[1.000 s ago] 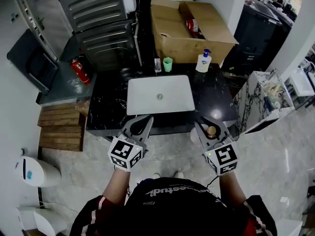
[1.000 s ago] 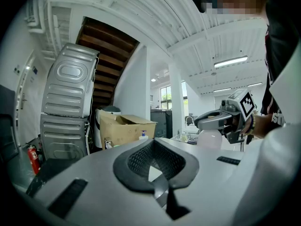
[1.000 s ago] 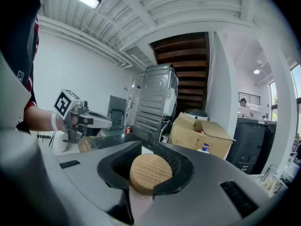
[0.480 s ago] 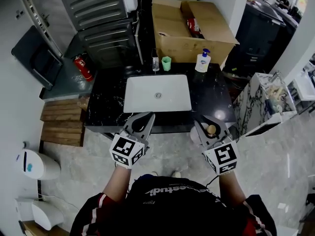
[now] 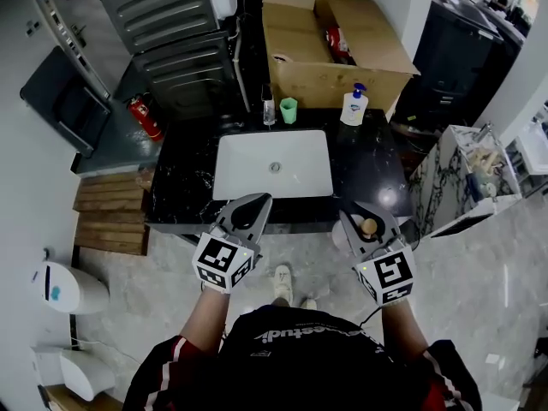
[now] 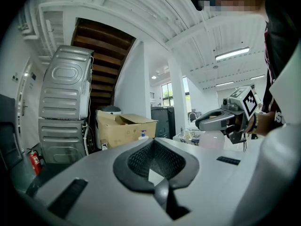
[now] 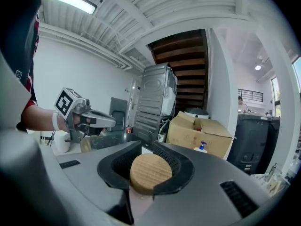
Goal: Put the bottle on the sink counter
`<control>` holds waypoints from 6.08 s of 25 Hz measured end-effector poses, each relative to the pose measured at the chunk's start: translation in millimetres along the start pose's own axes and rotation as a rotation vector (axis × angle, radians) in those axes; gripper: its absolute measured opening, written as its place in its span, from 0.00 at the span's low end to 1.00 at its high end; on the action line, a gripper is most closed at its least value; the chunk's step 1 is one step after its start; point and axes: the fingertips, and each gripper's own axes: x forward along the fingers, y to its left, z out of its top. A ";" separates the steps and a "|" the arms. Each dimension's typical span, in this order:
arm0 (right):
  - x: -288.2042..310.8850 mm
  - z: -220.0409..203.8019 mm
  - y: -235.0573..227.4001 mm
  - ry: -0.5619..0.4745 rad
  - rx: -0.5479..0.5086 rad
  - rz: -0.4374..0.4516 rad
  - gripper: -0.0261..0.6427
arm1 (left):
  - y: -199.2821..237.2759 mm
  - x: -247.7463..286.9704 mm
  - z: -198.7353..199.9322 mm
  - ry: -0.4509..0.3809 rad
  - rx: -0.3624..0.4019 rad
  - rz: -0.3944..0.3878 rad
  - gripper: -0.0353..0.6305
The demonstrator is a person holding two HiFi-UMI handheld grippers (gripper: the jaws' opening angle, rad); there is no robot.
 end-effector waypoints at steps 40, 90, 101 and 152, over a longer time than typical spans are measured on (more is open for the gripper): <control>115.3 -17.3 -210.7 0.083 0.073 -0.336 0.20 | 46.5 302.5 3.9 -0.044 -0.009 -0.405 0.07; 363.7 -250.5 -477.6 0.208 0.034 -0.290 0.20 | 70.3 530.0 -141.1 0.127 -0.056 -0.186 0.07; 371.8 -254.6 -467.2 0.254 -0.015 -0.250 0.25 | 79.2 520.4 -139.9 0.098 -0.031 -0.178 0.07; 239.3 61.6 -38.0 -0.171 0.066 0.039 0.11 | 197.5 109.2 -4.2 -0.183 0.019 0.089 0.07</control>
